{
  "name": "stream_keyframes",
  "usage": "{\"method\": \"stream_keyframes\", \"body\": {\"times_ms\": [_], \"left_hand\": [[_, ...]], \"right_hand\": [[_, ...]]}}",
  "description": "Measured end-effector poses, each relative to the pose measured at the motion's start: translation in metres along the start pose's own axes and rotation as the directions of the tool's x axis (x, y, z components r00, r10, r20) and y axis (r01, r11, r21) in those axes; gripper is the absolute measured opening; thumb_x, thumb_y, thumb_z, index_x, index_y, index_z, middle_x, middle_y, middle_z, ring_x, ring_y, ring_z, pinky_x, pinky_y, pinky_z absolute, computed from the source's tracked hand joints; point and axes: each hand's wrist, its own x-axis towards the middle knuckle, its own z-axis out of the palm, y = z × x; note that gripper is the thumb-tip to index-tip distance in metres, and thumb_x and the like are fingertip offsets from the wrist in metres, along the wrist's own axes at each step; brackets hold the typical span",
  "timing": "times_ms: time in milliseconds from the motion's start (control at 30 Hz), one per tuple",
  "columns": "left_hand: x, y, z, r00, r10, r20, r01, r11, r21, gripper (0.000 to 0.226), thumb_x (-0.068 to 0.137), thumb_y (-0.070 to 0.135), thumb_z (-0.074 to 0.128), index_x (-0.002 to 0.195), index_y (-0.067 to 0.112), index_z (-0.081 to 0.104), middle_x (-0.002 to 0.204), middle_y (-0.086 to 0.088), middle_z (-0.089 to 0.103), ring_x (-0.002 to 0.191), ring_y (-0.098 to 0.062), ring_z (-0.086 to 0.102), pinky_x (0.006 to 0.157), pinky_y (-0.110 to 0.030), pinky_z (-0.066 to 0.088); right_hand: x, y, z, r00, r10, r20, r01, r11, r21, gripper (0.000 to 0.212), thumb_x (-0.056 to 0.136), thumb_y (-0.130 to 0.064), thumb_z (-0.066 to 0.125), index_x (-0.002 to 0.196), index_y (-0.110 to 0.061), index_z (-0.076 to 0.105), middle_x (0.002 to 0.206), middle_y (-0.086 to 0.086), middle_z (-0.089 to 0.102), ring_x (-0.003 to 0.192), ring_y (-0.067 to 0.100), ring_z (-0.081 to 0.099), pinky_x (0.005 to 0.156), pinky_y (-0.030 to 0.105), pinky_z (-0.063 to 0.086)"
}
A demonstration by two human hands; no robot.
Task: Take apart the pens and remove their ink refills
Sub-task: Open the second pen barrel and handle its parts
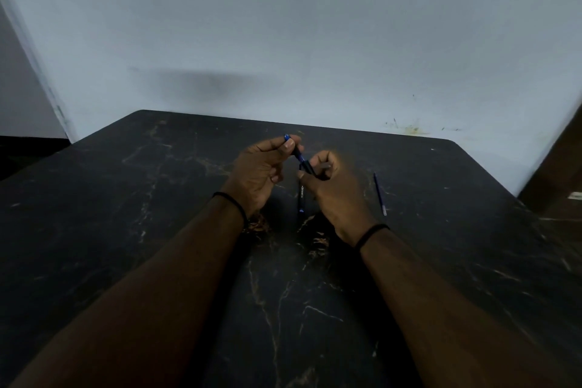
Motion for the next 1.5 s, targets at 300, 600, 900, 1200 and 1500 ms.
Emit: {"method": "stream_keyframes", "body": {"times_ms": [300, 600, 900, 1200, 1500], "left_hand": [[-0.001, 0.0, 0.001, 1.0, 0.006, 0.007, -0.006, 1.0, 0.002, 0.017, 0.097, 0.011, 0.055, 0.097, 0.015, 0.072, 0.086, 0.003, 0.074, 0.043, -0.004, 0.035, 0.045, -0.017, 0.03], [-0.003, 0.002, 0.003, 1.0, -0.001, -0.012, 0.001, 1.0, 0.013, 0.016, 0.096, 0.01, 0.055, 0.097, 0.014, 0.071, 0.085, 0.002, 0.075, 0.042, -0.004, 0.035, 0.046, -0.019, 0.029], [-0.002, 0.001, 0.002, 1.0, -0.006, -0.02, 0.006, 1.0, 0.028, 0.016, 0.096, 0.012, 0.056, 0.097, 0.015, 0.072, 0.085, 0.002, 0.075, 0.043, -0.005, 0.034, 0.046, -0.02, 0.029], [0.001, 0.0, -0.002, 1.0, -0.014, -0.027, 0.015, 0.999, 0.032, 0.015, 0.094, 0.016, 0.059, 0.091, 0.018, 0.074, 0.086, 0.001, 0.075, 0.044, -0.005, 0.036, 0.047, -0.021, 0.029], [0.011, 0.013, -0.017, 0.939, 0.005, -0.343, -0.027, 0.998, -0.059, 0.011, 0.093, 0.02, 0.06, 0.086, 0.016, 0.067, 0.07, 0.005, 0.067, 0.041, -0.006, 0.028, 0.042, -0.021, 0.023]], "right_hand": [[-0.004, -0.011, 0.001, 1.0, 0.029, -0.005, -0.029, 0.996, -0.088, 0.031, 0.1, -0.034, 0.054, 0.091, -0.011, 0.071, 0.088, 0.014, 0.071, 0.081, 0.029, 0.065, 0.077, 0.043, 0.052], [-0.002, -0.001, 0.001, 1.0, -0.01, -0.013, 0.009, 0.998, -0.067, 0.018, 0.09, -0.018, 0.069, 0.082, -0.03, 0.058, 0.078, 0.0, 0.064, 0.061, 0.009, 0.053, 0.062, 0.027, 0.044], [-0.007, -0.005, -0.001, 0.998, -0.066, -0.02, 0.061, 0.982, -0.18, 0.01, 0.098, -0.032, 0.059, 0.1, -0.023, 0.063, 0.083, 0.009, 0.072, 0.063, 0.014, 0.061, 0.055, 0.019, 0.044], [-0.017, -0.017, -0.008, 0.98, -0.198, -0.022, 0.168, 0.88, -0.445, 0.016, 0.098, -0.026, 0.055, 0.087, -0.017, 0.063, 0.073, 0.003, 0.067, 0.062, 0.013, 0.059, 0.057, 0.017, 0.04], [-0.014, -0.012, -0.01, 0.962, -0.272, 0.002, 0.221, 0.777, -0.59, 0.014, 0.095, -0.035, 0.054, 0.087, -0.025, 0.059, 0.075, -0.004, 0.064, 0.065, 0.01, 0.058, 0.057, 0.026, 0.044]]}}
